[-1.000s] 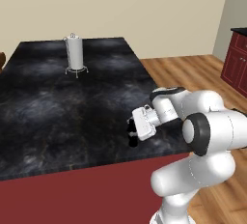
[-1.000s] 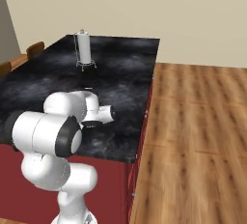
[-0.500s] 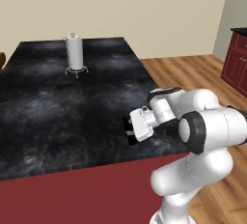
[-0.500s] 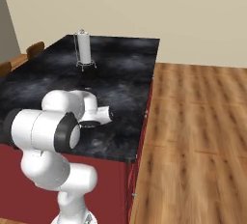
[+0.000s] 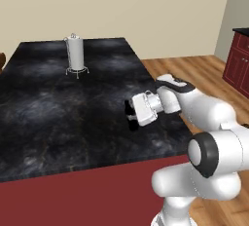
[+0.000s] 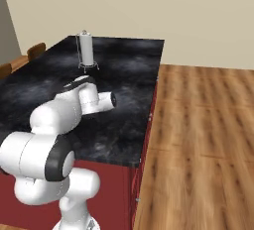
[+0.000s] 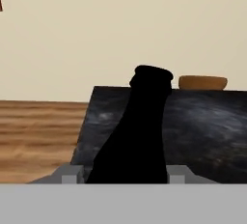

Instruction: Pick the bottled drink from the counter and place it in the open cabinet.

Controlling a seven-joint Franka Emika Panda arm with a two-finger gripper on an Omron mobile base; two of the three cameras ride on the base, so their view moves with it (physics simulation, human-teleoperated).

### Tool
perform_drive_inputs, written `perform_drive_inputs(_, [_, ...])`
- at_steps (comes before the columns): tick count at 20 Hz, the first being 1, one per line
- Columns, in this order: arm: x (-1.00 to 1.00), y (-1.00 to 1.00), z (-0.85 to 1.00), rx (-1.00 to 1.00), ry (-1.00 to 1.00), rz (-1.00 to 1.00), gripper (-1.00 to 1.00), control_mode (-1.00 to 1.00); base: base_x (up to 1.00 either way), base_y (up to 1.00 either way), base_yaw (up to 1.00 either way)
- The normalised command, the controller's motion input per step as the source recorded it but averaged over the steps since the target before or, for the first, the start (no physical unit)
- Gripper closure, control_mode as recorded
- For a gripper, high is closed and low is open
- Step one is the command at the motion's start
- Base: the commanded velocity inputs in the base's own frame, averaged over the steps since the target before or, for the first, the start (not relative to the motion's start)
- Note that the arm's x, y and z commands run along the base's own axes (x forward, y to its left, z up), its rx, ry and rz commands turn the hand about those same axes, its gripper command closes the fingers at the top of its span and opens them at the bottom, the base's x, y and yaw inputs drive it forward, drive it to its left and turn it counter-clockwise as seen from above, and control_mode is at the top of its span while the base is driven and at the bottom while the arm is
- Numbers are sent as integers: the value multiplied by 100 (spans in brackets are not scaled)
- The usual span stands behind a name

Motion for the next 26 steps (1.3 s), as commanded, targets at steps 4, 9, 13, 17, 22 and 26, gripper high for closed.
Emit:
perform_drive_inputs(4, [-41, -14, 84, 2, 1, -11, 100, -100, 0, 0, 0])
perform_drive_inputs(9, [-29, -11, 97, 7, 0, -19, 100, -100, 0, 0, 0])
perform_drive_inputs(13, [-50, -37, 63, 13, -6, -22, 100, -100, 0, 0, 0])
perform_drive_inputs(17, [-25, -24, 16, 6, -12, -6, 100, -100, 0, 0, 0])
perform_drive_inputs(22, [-7, 1, -4, -2, 1, 0, 100, 100, -23, 0, 0])
perform_drive_inputs(26, [0, 0, 0, 0, 0, 0, 100, 100, -48, -12, -15])
